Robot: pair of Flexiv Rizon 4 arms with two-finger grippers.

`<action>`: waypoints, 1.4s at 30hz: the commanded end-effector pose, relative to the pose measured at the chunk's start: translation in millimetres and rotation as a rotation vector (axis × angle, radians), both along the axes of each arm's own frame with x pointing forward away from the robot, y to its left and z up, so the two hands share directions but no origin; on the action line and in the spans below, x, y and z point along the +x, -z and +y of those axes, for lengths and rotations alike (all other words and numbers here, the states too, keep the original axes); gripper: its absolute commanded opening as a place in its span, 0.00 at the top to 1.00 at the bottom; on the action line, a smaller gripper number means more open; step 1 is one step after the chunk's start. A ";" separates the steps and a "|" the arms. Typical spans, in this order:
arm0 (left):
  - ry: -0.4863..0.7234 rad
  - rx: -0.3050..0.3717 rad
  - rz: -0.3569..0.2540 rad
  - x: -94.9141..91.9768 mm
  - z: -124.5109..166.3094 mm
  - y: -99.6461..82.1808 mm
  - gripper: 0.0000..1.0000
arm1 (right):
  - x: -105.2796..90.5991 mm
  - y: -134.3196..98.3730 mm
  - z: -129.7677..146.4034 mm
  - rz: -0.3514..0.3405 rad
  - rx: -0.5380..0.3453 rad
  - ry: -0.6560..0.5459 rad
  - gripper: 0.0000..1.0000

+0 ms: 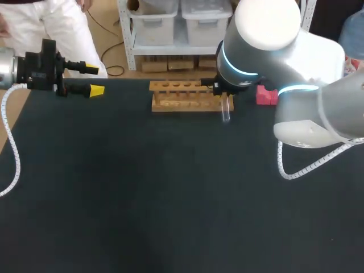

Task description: Grasp the test tube, adjust it, and insert it.

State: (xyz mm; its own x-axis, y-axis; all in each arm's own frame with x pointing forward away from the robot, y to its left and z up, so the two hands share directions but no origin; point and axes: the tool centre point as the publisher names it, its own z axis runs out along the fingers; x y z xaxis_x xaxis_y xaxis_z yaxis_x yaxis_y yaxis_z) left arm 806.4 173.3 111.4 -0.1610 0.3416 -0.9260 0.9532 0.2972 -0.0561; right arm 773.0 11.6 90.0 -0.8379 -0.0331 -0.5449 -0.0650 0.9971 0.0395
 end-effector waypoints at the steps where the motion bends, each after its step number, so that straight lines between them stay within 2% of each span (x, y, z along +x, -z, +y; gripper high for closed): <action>1: 0.000 -0.003 -0.005 -0.5 0.6 1.3 0.00 | -9.1 -5.2 -4.5 -0.038 0.002 0.005 1.00; 9: 0.000 -0.003 -0.005 -0.5 0.6 1.3 0.00 | -10.2 -8.7 -6.1 -0.061 0.023 -0.017 1.00; 42: 0.000 -0.003 -0.005 -0.5 0.6 1.3 0.00 | -10.2 -8.7 -6.1 -0.061 0.023 -0.017 1.00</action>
State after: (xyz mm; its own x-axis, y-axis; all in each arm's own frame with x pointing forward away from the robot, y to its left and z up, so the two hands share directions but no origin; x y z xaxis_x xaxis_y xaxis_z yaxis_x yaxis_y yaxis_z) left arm 806.4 173.3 111.4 -0.1610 0.3416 -0.9260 0.9532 0.2972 -0.0561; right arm 764.9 6.3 99.2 -0.8071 -0.0362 -0.5893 -0.0859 0.9947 0.0566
